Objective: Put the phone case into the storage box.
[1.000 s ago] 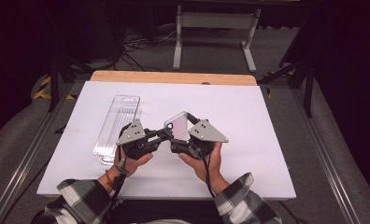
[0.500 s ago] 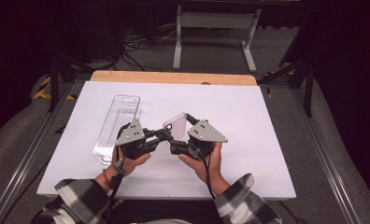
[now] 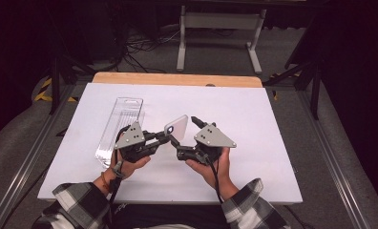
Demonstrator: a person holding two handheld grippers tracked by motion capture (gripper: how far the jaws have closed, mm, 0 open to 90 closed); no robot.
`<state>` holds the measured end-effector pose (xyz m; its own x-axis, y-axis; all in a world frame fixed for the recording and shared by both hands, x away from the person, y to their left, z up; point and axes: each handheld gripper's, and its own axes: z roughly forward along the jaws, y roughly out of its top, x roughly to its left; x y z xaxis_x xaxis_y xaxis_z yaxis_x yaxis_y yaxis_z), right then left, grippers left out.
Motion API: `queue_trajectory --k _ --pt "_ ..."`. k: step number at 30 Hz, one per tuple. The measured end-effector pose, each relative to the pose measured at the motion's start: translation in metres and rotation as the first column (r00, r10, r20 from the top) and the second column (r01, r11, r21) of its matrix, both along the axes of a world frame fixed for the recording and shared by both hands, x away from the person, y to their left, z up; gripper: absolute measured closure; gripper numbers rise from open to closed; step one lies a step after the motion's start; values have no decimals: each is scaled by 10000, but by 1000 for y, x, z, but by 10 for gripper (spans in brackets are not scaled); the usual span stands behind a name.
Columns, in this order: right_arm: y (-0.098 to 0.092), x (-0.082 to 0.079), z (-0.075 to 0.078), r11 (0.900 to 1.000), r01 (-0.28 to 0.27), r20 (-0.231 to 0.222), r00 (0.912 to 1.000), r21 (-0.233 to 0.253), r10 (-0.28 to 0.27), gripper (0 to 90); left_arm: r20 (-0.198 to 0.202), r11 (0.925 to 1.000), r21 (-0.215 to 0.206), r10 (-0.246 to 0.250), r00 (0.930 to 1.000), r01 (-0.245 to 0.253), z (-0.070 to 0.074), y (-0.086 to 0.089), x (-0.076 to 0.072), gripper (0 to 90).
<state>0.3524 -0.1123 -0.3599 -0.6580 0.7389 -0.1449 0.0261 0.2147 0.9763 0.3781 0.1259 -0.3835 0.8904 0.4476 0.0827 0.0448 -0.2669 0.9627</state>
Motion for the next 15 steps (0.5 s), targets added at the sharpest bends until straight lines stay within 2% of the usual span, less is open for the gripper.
queue_trajectory --k 5,6,15 --pt "-4 -4 0 9986 184 362 9992 -491 -166 141 113 10000 39 81 9999 -81 1 4 1 814" --pt "-5 -4 0 9980 215 395 9990 -590 -192 141 20 10000 -13 80 10000 -80 1 4 1 814" --pt "-14 -6 -4 9950 438 644 9972 -900 -381 138 100 9999 -25 98 9999 -98 2 8 1 814"
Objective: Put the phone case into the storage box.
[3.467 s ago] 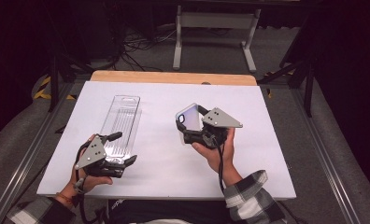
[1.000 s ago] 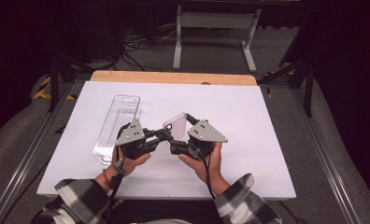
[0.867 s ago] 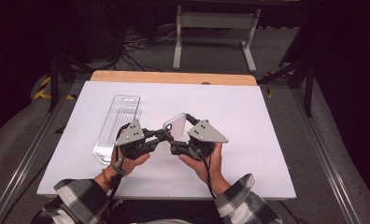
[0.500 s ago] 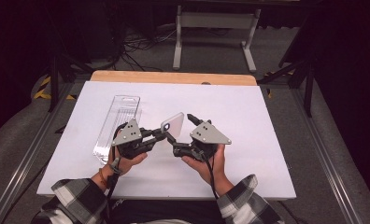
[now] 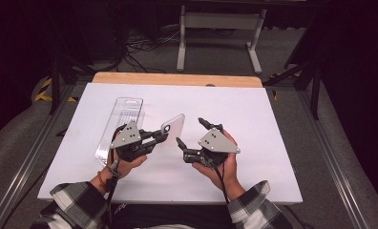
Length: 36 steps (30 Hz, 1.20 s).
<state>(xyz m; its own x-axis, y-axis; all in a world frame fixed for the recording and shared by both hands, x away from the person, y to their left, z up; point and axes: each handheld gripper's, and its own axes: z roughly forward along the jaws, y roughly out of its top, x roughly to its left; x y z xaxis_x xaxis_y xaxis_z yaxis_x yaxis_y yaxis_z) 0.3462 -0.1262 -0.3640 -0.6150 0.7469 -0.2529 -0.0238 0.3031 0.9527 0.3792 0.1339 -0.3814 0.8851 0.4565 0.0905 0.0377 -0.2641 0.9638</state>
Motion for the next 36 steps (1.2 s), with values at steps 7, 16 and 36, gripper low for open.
queue_trajectory --k 7,16,36 --pt "-10 -2 -2 9992 214 155 9997 -332 -208 138 8 10000 19 78 10000 -78 1 3 0 814" --pt "-21 -4 -5 9982 354 335 9989 -474 -338 135 100 9999 107 64 9999 -65 2 5 0 814" --pt "-45 -13 -21 9918 786 372 9965 -1011 -752 130 190 9999 73 92 9998 -93 6 11 0 814"
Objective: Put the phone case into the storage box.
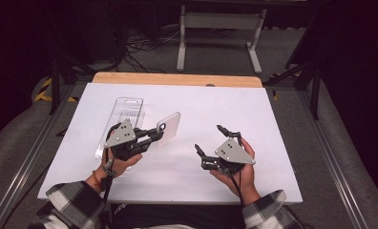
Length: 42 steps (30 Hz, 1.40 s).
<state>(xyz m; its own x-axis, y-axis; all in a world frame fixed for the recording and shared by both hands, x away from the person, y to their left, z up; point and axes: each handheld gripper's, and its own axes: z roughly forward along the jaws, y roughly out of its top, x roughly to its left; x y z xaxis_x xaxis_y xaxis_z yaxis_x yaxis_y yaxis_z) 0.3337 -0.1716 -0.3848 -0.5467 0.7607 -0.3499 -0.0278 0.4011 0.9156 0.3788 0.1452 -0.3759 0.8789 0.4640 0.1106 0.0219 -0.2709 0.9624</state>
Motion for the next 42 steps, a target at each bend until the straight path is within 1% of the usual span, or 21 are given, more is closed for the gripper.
queue_trajectory --k 2,7,10,11,13,14,15,16,22,23,25,28,29,33,35,36,37,38,40,41,42 --pt "-3 -1 -1 10000 53 -33 10000 26 -53 130 79 10000 96 -2 10000 1 1 2 1 814" --pt "-11 -3 -6 9999 120 -50 9999 -3 -120 130 29 10000 6 38 10000 -38 1 3 0 814" --pt "-14 -5 -9 10000 59 -1 10000 51 -59 129 76 10000 91 26 10000 -26 2 5 1 813" --pt "-15 -5 -10 10000 55 18 10000 -12 -55 129 72 10000 -28 90 9999 -89 2 5 1 813" --pt "-18 -6 -11 10000 38 82 10000 -33 -38 127 131 9999 -69 106 9999 -105 2 6 1 813" --pt "-20 -7 -13 10000 55 54 10000 27 -55 127 156 10000 28 71 9999 -71 3 7 1 813" --pt "-22 -7 -13 9999 100 36 9999 12 -100 121 138 10000 33 83 9999 -84 3 8 1 814" --pt "-23 -7 -14 9999 104 -38 9999 32 -104 110 83 9999 14 109 9999 -109 3 9 1 813" --pt "-30 -7 -20 9996 288 -132 9995 20 -288 87 182 9998 -99 157 9997 -156 4 12 2 813" --pt "-31 -8 -21 9996 297 -179 9994 36 -296 80 225 9999 19 126 9997 -127 5 14 2 813" --pt "-33 -8 -23 9993 375 -245 9990 49 -374 69 237 9999 -9 156 9996 -156 6 15 2 813" --pt "-35 -8 -25 9990 453 -320 9985 65 -451 52 208 9999 -19 156 9997 -156 7 16 2 813" --pt "-35 -8 -26 9989 474 -327 9984 63 -471 50 344 9998 -58 207 9992 -205 7 18 2 813" --pt "-34 -7 -27 9989 458 -406 9981 4 -458 50 290 9997 -61 226 9993 -224 9 20 2 813" --pt "-33 -6 -28 9988 484 -379 9981 -102 -488 52 370 9996 -73 263 9990 -261 9 22 2 813" --pt "-33 -6 -28 9988 470 -400 9981 -101 -473 52 365 9998 -10 219 9991 -218 10 23 2 813" --pt "-32 -6 -28 9988 476 -381 9981 -126 -481 53 409 9997 -30 248 9989 -247 11 24 3 813" --pt "-32 -6 -28 9988 466 -357 9982 -175 -472 53 442 9996 -138 270 9987 -264 11 25 3 813" --pt "-32 -6 -28 9987 473 -324 9983 -197 -479 54 424 9997 -72 251 9988 -249 12 28 3 813" --pt "-32 -6 -28 9987 483 -311 9983 -161 -488 54 409 9994 -196 285 9988 -277 12 29 3 813" --pt "-33 -6 -29 9990 424 -331 9985 -110 -428 54 419 9996 -113 248 9988 -243 13 31 3 813"
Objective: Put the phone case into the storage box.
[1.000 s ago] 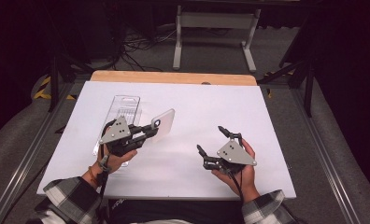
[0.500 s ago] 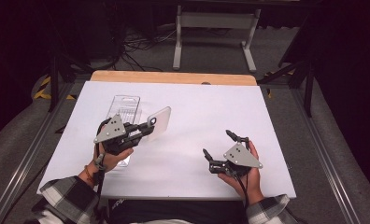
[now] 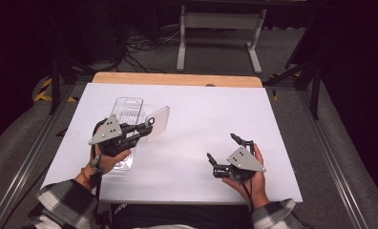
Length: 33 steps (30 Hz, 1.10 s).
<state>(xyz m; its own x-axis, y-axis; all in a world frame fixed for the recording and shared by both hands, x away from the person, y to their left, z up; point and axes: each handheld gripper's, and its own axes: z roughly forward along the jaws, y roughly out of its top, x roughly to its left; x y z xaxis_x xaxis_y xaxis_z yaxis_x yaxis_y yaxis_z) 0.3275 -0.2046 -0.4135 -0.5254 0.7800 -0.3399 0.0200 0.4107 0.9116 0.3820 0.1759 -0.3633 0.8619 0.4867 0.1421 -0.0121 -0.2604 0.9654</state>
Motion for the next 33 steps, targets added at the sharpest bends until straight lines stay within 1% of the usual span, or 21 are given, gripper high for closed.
queue_trajectory --k 4,5,6,7,9,13,14,15,16,17,19,21,22,23,27,31,33 --pt "-1 1 -1 9999 -29 -46 10000 117 30 54 28 10000 -70 51 10000 -51 2 6 0 813" --pt "0 1 -1 9999 -24 -51 10000 110 25 55 -61 9999 -108 48 10000 -49 2 9 0 813" --pt "0 1 -1 9999 -49 -64 10000 102 50 54 -61 9999 -108 48 10000 -49 2 9 0 813" --pt "0 2 -1 9999 -78 -58 10000 92 78 54 0 9998 -212 70 10000 -70 3 12 1 813" --pt "0 2 -1 10000 -49 -48 10000 38 50 55 21 9999 -142 82 10000 -82 5 15 1 813" --pt "0 2 -2 10000 -60 -57 10000 -3 60 57 40 9998 -152 129 9999 -128 6 19 2 813" --pt "1 2 -2 10000 -73 -49 10000 15 73 57 100 9998 -94 154 9998 -153 7 22 3 813" --pt "1 1 -2 10000 -76 -38 10000 6 76 57 46 9997 -176 170 9998 -170 7 23 3 813" --pt "1 1 -1 10000 -88 -21 10000 -34 88 58 93 9996 -208 200 9998 -198 7 24 3 813" --pt "1 1 -1 9999 -81 -29 10000 -74 81 58 107 9997 -128 218 9997 -217 8 26 4 813" --pt "0 2 -2 10000 -79 -20 10000 -6 79 60 58 9996 -172 214 9998 -213 8 29 6 813" --pt "0 2 -2 10000 -58 -39 10000 -58 58 60 20 9995 -187 252 9997 -252 9 31 6 813" --pt "0 2 -2 10000 -60 -48 10000 -68 60 60 80 9993 -242 302 9995 -300 9 32 7 813" --pt "0 2 -2 10000 -71 -51 10000 -45 70 60 36 9995 -169 263 9996 -262 9 34 7 813" --pt "0 2 -2 9999 -109 -80 9999 -99 108 60 131 9994 -147 303 9995 -301 11 39 8 813" --pt "2 3 -3 9998 -143 -133 9998 -155 141 61 151 9992 -227 331 9993 -328 11 45 10 812" --pt "2 3 -4 9997 -168 -152 9997 -180 165 61 64 9989 -239 394 9992 -392 11 48 12 813"
